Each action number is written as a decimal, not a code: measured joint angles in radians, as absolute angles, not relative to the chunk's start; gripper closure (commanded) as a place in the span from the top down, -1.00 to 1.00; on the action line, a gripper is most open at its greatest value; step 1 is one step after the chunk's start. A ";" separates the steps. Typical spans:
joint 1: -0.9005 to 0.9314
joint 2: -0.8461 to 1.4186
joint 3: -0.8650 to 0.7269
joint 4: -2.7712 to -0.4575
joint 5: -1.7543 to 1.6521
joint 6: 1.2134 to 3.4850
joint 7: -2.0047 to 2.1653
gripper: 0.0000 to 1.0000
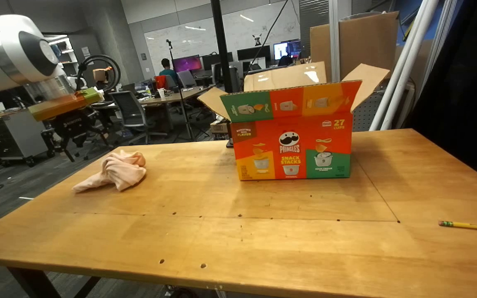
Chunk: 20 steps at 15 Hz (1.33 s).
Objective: Pick up the clothes from the table and put them in the box.
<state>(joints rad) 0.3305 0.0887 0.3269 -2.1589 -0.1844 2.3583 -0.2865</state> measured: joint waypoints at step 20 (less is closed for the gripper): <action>0.282 0.275 0.235 -2.164 -0.420 2.467 -0.315 -0.99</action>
<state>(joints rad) 0.2825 0.2752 0.2351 -2.1636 -0.4204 2.4669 -0.3150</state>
